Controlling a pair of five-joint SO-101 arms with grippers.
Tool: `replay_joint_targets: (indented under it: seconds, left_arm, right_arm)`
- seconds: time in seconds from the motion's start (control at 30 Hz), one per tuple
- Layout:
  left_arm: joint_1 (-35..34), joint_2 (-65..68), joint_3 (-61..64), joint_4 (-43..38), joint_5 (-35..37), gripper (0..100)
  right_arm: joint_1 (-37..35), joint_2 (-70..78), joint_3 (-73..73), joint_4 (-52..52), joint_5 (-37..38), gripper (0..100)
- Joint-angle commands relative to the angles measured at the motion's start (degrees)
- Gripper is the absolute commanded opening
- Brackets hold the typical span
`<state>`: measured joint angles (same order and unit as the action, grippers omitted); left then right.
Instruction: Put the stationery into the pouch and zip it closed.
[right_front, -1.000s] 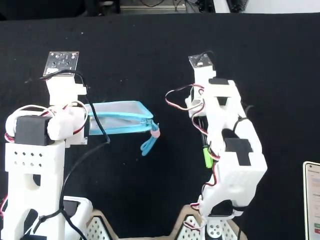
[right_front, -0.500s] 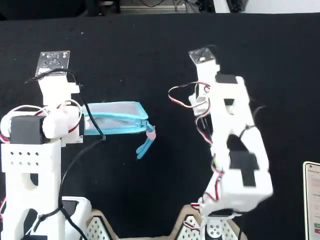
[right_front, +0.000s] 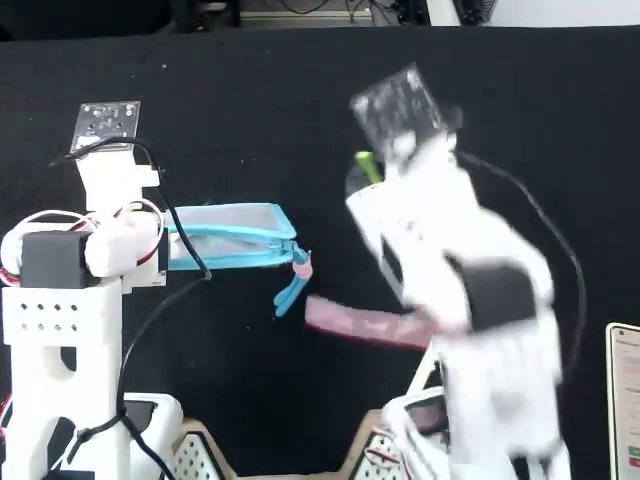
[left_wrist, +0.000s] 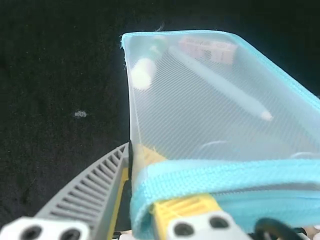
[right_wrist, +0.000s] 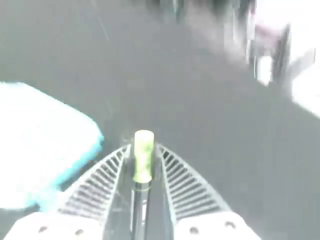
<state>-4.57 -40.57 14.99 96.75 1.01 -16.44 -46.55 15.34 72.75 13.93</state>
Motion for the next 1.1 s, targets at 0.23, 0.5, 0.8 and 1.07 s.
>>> replay_joint_targets:
  seconds: [0.23,0.5,0.8,1.07]
  left_arm:
    - [-1.01,-0.18,-0.22,0.18,-0.18,3]
    - [-1.19,-0.18,-0.22,0.26,-0.18,3]
    - [-1.45,-0.18,-0.22,0.26,-0.18,3]
    - [-1.19,-0.18,-0.22,0.26,-0.18,3]
  right_arm:
    - [-24.53,-21.58,-1.8,-18.64,-9.67,1.4]
    - [-32.53,-21.76,4.26,-26.55,-9.67,1.2]
    - [-32.7,-23.69,22.02,-50.99,-9.67,1.1]
    - [-32.53,-26.42,34.77,-59.16,-9.41,1.1]
